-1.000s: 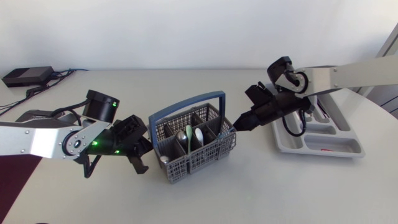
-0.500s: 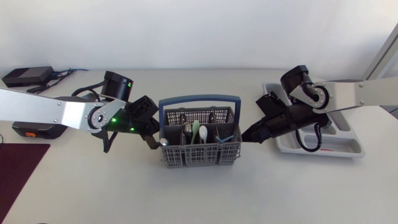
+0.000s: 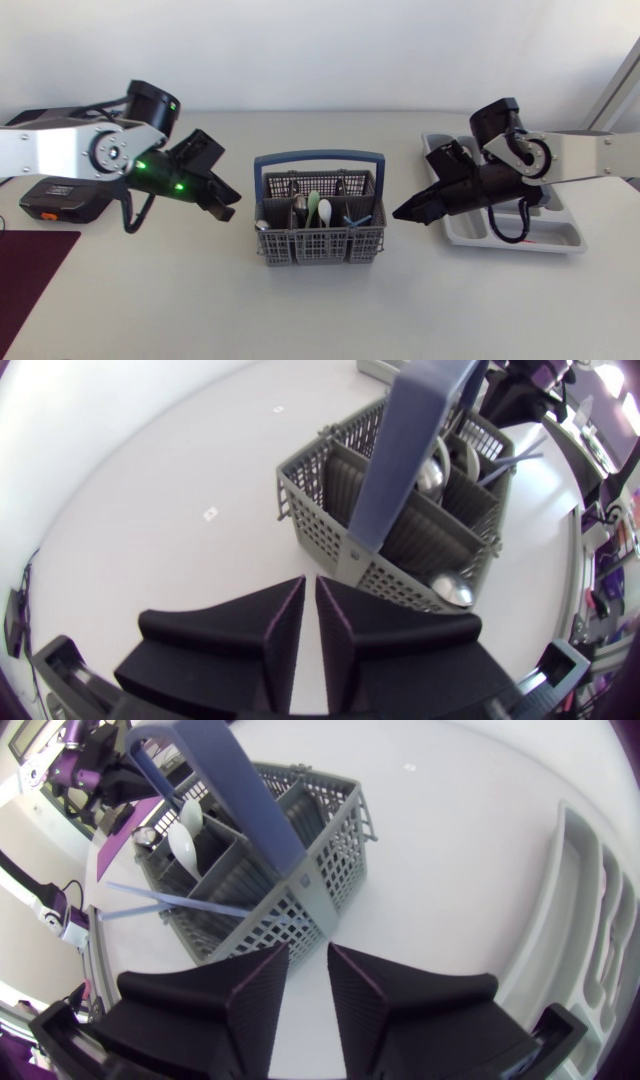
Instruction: Unload the cutlery basket into the drawer organizer.
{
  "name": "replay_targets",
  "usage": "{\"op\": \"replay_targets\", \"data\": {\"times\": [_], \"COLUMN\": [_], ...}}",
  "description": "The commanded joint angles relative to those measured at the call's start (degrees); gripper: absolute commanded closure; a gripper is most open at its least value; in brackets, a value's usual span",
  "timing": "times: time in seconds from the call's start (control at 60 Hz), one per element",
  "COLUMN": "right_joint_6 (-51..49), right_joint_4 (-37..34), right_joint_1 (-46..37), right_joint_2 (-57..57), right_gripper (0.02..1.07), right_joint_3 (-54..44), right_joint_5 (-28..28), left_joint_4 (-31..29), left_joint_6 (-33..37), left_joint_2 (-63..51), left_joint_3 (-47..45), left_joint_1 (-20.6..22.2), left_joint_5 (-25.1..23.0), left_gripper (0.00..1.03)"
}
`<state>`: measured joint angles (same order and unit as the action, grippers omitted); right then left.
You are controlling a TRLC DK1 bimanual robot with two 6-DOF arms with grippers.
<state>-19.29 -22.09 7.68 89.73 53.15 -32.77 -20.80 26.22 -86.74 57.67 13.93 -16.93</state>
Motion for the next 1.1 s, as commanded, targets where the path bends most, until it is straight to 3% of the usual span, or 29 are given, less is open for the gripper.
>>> {"op": "replay_targets", "data": {"times": [0.0, 0.15, 0.333, 0.483, 0.583, 0.633, 0.65, 0.717, 0.783, 0.933, 1.083], "right_joint_6": [0.74, 0.83, 0.83, 0.30, -0.05, -0.22, -0.31, -0.84, -1.10, -1.54, -2.16], "right_joint_4": [-0.50, -1.73, -2.79, -3.31, -3.75, -3.93, -3.93, -4.10, -4.19, -4.19, -4.19], "right_joint_1": [-0.74, -0.74, -0.65, -0.21, 0.32, 0.93, 1.11, 1.55, 1.90, 1.90, 1.99], "right_joint_2": [-2.72, -5.27, -8.35, -9.75, -10.46, -10.98, -11.16, -11.69, -11.86, -11.95, -12.39], "right_gripper": [0.50, 0.44, 0.44, 0.44, 0.44, 0.44, 0.44, 0.44, 0.44, 0.44, 0.44], "right_joint_3": [-1.47, -2.08, -3.40, -4.45, -4.98, -5.42, -5.60, -6.21, -6.74, -7.53, -8.41], "right_joint_5": [-0.10, -0.10, -0.10, -0.10, -0.10, -0.10, -0.01, -0.01, 0.08, 0.08, 0.17], "left_joint_4": [-4.43, -16.21, -21.04, -22.45, -21.74, -17.52, -14.45, -7.06, -3.37, -0.56, 1.37], "left_joint_6": [-4.95, -10.75, -16.11, -15.67, -8.73, -2.75, 0.24, 8.68, 15.71, 29.94, 41.63], "left_joint_2": [5.44, 6.93, 6.58, 8.25, 11.15, 14.41, 16.08, 19.94, 21.44, 23.02, 25.13], "left_joint_3": [3.33, 7.72, 8.60, 7.19, 4.47, 0.87, -1.24, -6.52, -9.33, -12.14, -14.87], "left_joint_1": [-0.22, 0.48, 2.50, 5.40, 8.30, 10.24, 11.47, 12.35, 12.70, 13.49, 17.53], "left_joint_5": [-0.91, -3.99, -5.75, -5.75, -4.69, -1.09, 2.34, 5.41, 8.23, 8.67, 10.51], "left_gripper": [0.85, 0.83, 0.83, 0.83, 0.83, 0.83, 0.82, 0.82, 0.82, 0.82, 0.82]}}
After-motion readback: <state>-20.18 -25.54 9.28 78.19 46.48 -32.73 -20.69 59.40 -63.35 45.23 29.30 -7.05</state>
